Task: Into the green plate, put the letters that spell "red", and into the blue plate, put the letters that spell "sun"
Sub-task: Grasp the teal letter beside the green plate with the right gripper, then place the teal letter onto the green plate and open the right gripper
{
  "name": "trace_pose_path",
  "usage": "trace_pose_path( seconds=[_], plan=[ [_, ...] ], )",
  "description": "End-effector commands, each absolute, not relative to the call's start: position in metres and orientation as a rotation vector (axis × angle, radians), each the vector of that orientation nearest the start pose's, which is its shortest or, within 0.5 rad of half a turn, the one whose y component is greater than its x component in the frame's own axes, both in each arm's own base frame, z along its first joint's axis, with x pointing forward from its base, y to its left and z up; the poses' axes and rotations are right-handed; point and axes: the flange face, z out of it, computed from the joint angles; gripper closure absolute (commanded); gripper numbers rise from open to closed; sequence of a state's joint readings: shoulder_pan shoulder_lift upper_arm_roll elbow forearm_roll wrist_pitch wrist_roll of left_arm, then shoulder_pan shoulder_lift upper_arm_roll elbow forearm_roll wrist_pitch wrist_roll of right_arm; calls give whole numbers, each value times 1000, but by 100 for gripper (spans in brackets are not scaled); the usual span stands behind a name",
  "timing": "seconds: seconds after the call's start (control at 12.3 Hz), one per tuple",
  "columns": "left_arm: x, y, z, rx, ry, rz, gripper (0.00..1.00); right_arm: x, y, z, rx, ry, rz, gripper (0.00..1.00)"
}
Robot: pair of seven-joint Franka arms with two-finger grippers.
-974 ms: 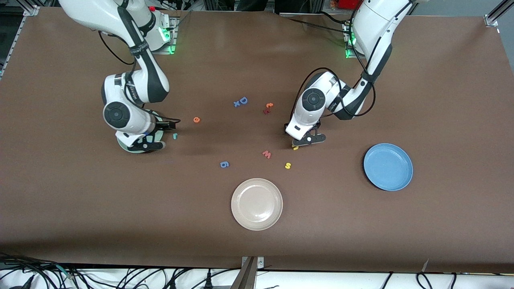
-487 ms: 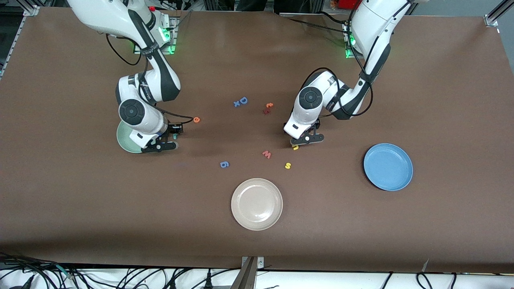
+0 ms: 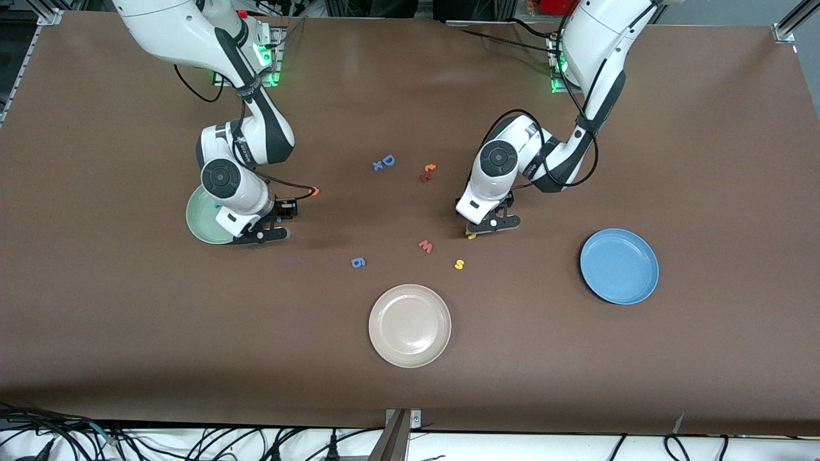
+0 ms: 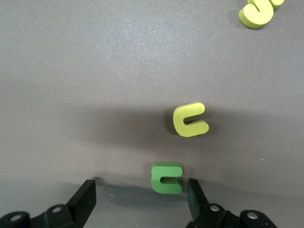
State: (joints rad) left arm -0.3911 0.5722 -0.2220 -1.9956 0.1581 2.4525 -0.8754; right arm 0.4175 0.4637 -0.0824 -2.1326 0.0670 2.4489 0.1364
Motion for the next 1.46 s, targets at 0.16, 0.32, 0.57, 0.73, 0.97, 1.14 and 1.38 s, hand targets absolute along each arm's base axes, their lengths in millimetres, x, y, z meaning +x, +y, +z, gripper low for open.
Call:
trace_pose_path(
  seconds=[0.16,0.32,0.57,0.73,0.97,1.14,1.38],
  plan=[
    [490,-342,170,-3080,-236,102,28,516,179,167,-3148,-229,241,42],
    [489,-342,167,-3077,-236,108,42,516,179,168,-3148,-229,241,45],
    [490,-342,166,-3077,-231,110,45,516,179,168,-3147,-234,241,72],
    [489,-342,165,-3077,-225,112,51,517,179,169,-3146,-241,242,90],
    [490,-341,165,-3076,-231,112,59,519,180,174,-3144,-254,261,94],
    [490,-340,165,-3075,-230,112,69,524,183,183,-3142,-255,257,95],
    [491,-340,165,-3076,-231,110,78,542,190,227,-3133,-257,293,94]
  ],
)
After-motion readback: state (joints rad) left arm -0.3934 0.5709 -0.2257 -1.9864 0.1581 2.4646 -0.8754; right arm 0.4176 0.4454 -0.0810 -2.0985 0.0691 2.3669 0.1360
